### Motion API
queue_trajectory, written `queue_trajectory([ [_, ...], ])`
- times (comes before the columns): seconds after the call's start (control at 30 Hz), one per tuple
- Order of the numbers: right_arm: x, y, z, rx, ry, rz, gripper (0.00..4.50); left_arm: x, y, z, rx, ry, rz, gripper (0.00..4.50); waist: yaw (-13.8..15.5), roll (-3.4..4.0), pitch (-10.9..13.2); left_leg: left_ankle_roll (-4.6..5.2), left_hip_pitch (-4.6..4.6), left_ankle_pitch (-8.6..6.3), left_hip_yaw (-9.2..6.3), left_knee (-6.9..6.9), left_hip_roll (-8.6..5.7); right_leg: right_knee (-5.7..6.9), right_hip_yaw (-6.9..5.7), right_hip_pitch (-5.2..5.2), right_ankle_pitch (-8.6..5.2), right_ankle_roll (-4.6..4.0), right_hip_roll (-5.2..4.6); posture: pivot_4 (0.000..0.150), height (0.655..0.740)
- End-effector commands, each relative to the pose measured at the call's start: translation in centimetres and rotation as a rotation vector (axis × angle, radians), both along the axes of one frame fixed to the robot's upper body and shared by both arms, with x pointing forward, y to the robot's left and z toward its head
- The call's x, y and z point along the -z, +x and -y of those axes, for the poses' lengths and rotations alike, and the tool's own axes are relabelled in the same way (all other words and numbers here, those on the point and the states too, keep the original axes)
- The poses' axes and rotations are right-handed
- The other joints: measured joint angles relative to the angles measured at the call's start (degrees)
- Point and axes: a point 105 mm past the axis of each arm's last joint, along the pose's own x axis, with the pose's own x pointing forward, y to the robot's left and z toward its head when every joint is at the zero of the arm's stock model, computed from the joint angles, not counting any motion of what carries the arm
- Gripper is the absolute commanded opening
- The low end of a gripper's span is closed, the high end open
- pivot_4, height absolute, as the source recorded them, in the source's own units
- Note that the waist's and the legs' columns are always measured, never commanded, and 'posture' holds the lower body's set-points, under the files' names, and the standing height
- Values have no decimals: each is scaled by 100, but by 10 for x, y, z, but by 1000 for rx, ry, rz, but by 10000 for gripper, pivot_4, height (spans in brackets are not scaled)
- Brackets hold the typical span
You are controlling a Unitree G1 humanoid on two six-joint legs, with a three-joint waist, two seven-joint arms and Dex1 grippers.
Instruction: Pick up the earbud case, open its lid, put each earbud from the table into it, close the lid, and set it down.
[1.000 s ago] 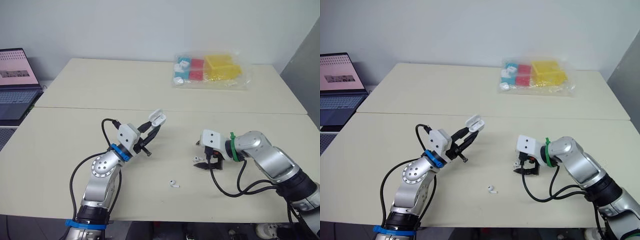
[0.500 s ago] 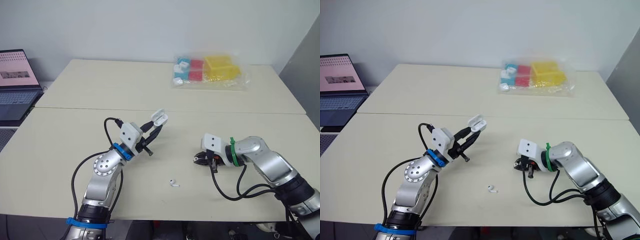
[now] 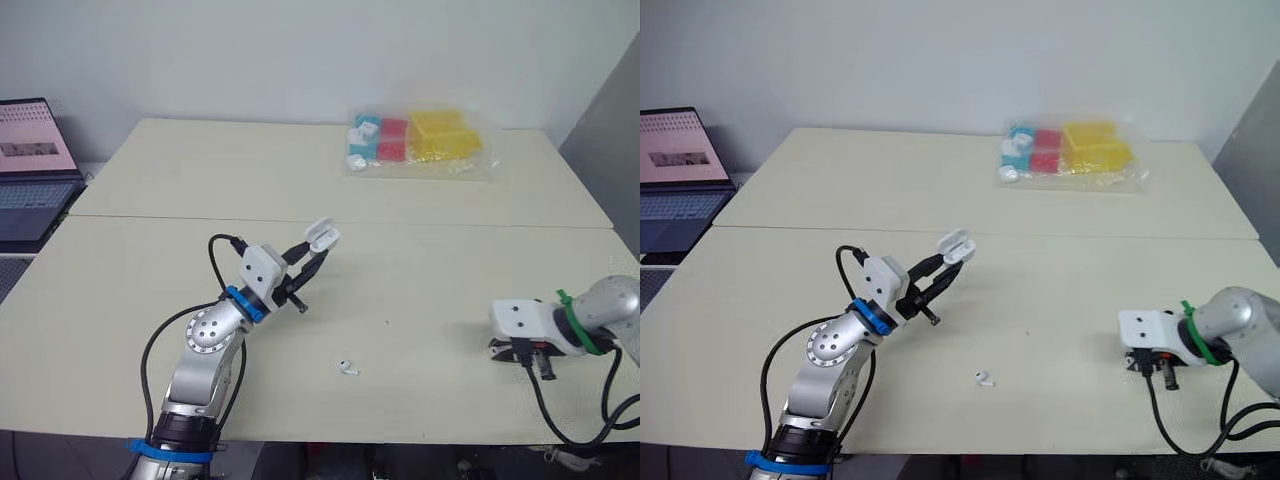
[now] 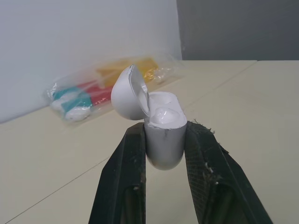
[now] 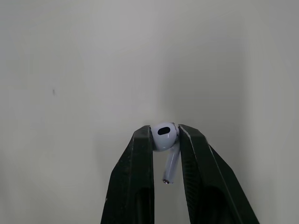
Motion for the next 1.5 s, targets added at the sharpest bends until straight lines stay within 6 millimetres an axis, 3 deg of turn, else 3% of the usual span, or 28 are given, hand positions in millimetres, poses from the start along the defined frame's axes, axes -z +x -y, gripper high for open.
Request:
queue_trajectory([
  [0.03, -3, 1, 4, -13, -15, 13, 4125, -14, -3, 3, 14, -14, 50, 7978, -3, 0, 0, 0, 3, 0, 0, 0, 1, 4, 0, 0, -1, -1, 3, 1500, 7389],
  [0.13, -1, 3, -1, 7, 21, 17, 4125, -14, -3, 2, 16, -11, 48, 7978, -3, -1, 0, -1, 3, 1, -4, 1, 2, 5, -1, 1, -1, -1, 7, 1500, 7389],
  [0.4, -1, 6, -3, -7, 37, 65, 32547, -14, -2, 3, 22, -3, 42, 7978, 6, -4, -2, -1, 2, 1, -1, 2, 0, 4, 0, 3, 0, 0, 4, 1500, 7389],
  [0.73, -30, -12, -4, 96, 74, 40, 33025, -14, -2, 0, -9, 1, 51, 7978, 19, 1, 0, -1, -4, 1, -2, 2, -2, 2, 0, 1, 0, 0, 1, 1500, 7389],
  [0.87, -23, -10, 6, 137, -50, 95, 33025, -13, -2, 1, -16, 2, 53, 7978, 18, -1, -1, -2, -1, 1, -2, 4, -2, 3, -1, 3, 0, 1, -1, 1500, 7389],
  [1.1, -11, -3, -2, 163, -49, 97, 33025, -11, -4, 4, -8, 7, 54, 7978, 12, -1, -1, -2, -3, 1, -2, 2, -3, 3, 1, 0, 0, 0, 0, 1500, 7389],
  [1.5, 3, 6, 4, 179, -92, 85, 33025, -10, -4, 3, -17, 8, 50, 7978, 4, -19, -12, -2, 5, 1, 0, 5, -1, 1, 0, 7, 1, 3, 0, 1500, 7389],
])
